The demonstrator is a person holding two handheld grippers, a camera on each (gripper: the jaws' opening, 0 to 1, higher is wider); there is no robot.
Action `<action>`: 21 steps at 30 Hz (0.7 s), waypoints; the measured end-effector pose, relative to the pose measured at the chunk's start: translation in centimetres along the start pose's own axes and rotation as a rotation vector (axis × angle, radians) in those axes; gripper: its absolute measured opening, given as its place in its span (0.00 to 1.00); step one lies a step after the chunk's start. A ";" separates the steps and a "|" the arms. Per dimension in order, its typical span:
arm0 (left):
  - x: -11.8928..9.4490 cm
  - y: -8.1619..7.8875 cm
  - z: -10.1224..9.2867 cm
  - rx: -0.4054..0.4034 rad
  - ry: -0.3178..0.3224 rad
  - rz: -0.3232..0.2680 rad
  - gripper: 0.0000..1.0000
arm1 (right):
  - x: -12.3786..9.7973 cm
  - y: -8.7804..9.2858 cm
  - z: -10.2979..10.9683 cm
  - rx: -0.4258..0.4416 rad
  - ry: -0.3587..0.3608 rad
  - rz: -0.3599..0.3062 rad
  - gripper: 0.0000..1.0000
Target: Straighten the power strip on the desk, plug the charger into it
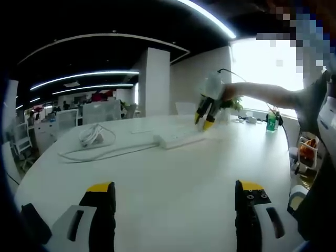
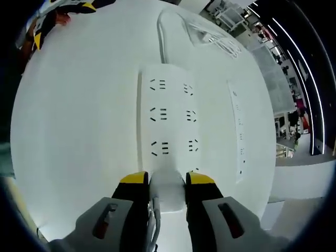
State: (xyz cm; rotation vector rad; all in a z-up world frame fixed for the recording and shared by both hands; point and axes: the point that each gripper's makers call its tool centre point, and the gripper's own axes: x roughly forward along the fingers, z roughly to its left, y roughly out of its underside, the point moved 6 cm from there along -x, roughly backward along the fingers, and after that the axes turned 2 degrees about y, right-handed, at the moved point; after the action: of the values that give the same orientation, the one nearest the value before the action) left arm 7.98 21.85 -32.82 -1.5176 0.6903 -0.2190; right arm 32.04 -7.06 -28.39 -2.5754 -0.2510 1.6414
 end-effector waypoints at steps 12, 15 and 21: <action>0.4 0.0 -0.2 0.006 0.009 0.010 0.98 | 0.5 0.1 -0.4 0.026 -0.047 -0.026 0.24; 0.3 0.0 -0.2 0.006 0.007 0.010 0.97 | 0.4 0.3 -0.6 0.043 -0.064 -0.049 0.24; 0.4 0.0 -0.3 0.008 0.007 0.012 0.97 | 0.5 0.1 -0.8 0.051 -0.089 -0.057 0.24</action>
State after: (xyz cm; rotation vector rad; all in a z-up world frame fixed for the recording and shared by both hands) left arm 8.17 21.39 -32.88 -1.5050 0.7029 -0.2178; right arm 32.95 -7.10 -28.57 -2.4379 -0.2819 1.7214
